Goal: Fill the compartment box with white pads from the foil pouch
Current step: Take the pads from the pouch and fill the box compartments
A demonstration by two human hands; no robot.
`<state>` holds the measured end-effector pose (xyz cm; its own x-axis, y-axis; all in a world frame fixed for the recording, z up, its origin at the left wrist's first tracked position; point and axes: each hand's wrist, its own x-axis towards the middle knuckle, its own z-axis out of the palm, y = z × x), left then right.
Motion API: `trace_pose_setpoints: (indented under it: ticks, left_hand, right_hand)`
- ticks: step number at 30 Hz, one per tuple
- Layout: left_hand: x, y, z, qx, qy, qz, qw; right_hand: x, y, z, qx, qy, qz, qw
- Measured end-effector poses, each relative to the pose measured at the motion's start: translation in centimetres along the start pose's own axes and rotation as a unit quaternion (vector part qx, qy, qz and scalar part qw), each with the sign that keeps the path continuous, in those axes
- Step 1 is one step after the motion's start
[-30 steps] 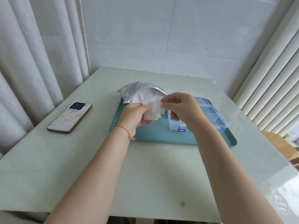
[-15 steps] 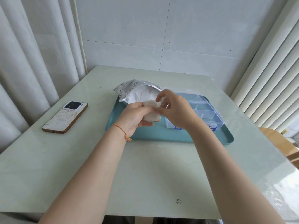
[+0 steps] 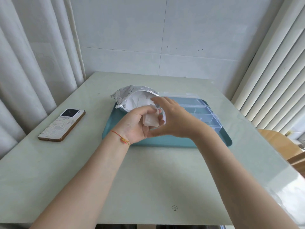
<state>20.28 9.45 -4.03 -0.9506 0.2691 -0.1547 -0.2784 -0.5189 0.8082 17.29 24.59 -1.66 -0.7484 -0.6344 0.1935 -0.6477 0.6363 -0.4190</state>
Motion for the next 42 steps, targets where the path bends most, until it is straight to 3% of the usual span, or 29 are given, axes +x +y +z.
trace_pose_setpoints:
  ticks: [2, 5, 9, 16, 20, 24, 32, 42]
  left_hand:
    - [0.2, 0.0, 0.3, 0.016, -0.036, -0.01, 0.999]
    - [0.6, -0.3, 0.6, -0.019, -0.059, -0.039, 0.997]
    - [1.1, -0.8, 0.9, -0.042, -0.053, -0.055, 0.996]
    - [2.2, -1.1, 2.3, -0.049, 0.001, -0.055, 0.997]
    - [2.7, -1.4, 1.8, -0.009, -0.036, -0.016, 0.999]
    - [3.1, -1.7, 1.1, 0.0, -0.057, -0.021, 0.998]
    - [3.2, -1.3, 1.4, 0.017, -0.033, -0.017, 0.999]
    - [3.0, 1.2, 4.7, 0.029, -0.028, 0.011, 0.999]
  right_hand:
    - [-0.1, -0.1, 0.2, -0.052, -0.016, -0.003, 0.999]
    - [-0.3, 0.6, 0.0, -0.017, -0.001, -0.008, 1.0]
    - [-0.5, 1.7, -0.5, 0.043, -0.008, -0.004, 0.999]
    - [-0.6, 2.6, -0.7, 0.04, -0.009, -0.012, 0.999]
    - [-0.8, 2.9, -0.5, 0.072, -0.031, -0.008, 0.997]
    - [-0.5, 2.8, -0.5, 0.009, -0.021, 0.003, 1.0]
    - [-0.3, 2.1, -1.3, 0.01, -0.03, 0.007, 0.999]
    - [0.9, 0.9, -4.5, -0.052, 0.04, -0.006, 0.998]
